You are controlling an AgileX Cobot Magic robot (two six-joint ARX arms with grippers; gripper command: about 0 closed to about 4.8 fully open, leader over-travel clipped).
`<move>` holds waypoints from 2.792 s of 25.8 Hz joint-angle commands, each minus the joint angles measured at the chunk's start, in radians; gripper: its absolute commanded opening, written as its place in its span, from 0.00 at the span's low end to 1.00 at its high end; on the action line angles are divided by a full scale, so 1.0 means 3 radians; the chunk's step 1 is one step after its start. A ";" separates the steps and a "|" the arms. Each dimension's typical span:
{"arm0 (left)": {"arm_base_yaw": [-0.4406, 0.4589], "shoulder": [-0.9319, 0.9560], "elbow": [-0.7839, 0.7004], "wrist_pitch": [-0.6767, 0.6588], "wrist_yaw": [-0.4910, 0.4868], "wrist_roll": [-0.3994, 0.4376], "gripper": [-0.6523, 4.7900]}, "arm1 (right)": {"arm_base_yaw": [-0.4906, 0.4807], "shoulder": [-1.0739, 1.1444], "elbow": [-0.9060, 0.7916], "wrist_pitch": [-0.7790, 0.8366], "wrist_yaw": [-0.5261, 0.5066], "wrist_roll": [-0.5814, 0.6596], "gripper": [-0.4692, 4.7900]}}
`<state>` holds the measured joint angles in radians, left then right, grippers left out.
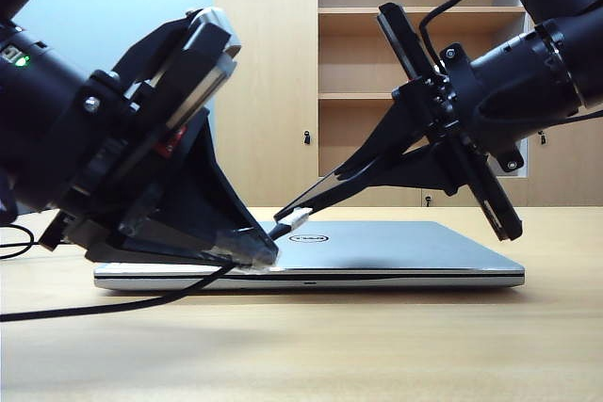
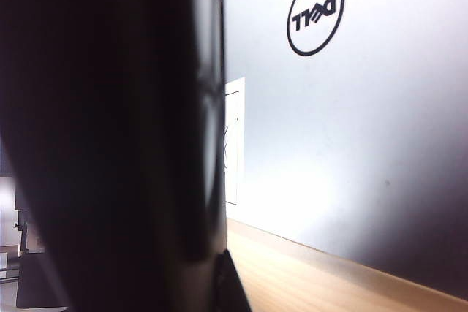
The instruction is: Pick up the charging cable and the phone, plug the charging cable into the charging port on the phone, and finally place them back on the table.
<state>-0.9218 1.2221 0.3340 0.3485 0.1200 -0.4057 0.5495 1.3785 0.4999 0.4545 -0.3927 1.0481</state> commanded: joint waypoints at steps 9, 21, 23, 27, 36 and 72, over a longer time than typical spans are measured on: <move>0.0000 -0.0005 0.0005 0.0118 0.0000 -0.0134 0.11 | 0.0001 -0.0005 0.0024 0.0156 -0.0107 0.0057 0.08; 0.0000 -0.0005 0.0005 0.0117 0.0000 -0.0134 0.11 | 0.0001 -0.0005 0.0024 0.0168 -0.0121 0.0170 0.08; 0.0000 -0.0005 0.0005 0.0117 0.0000 -0.0135 0.11 | 0.0003 -0.0005 0.0024 0.0168 -0.0121 0.0158 0.08; 0.0000 -0.0005 0.0005 0.0122 -0.0001 -0.0177 0.11 | 0.0003 -0.0006 0.0024 0.0169 -0.0183 0.0070 0.08; 0.0004 -0.0005 0.0005 0.0254 0.0000 -0.0223 0.11 | 0.0004 -0.0006 0.0024 0.0175 -0.0187 0.0018 0.08; 0.0006 -0.0005 0.0005 0.0365 0.0000 -0.0221 0.11 | -0.0005 0.0000 0.0025 0.0220 -0.0440 -0.0201 0.08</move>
<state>-0.9218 1.2236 0.3279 0.4053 0.1280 -0.4690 0.5446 1.3830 0.5022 0.5056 -0.4900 0.9558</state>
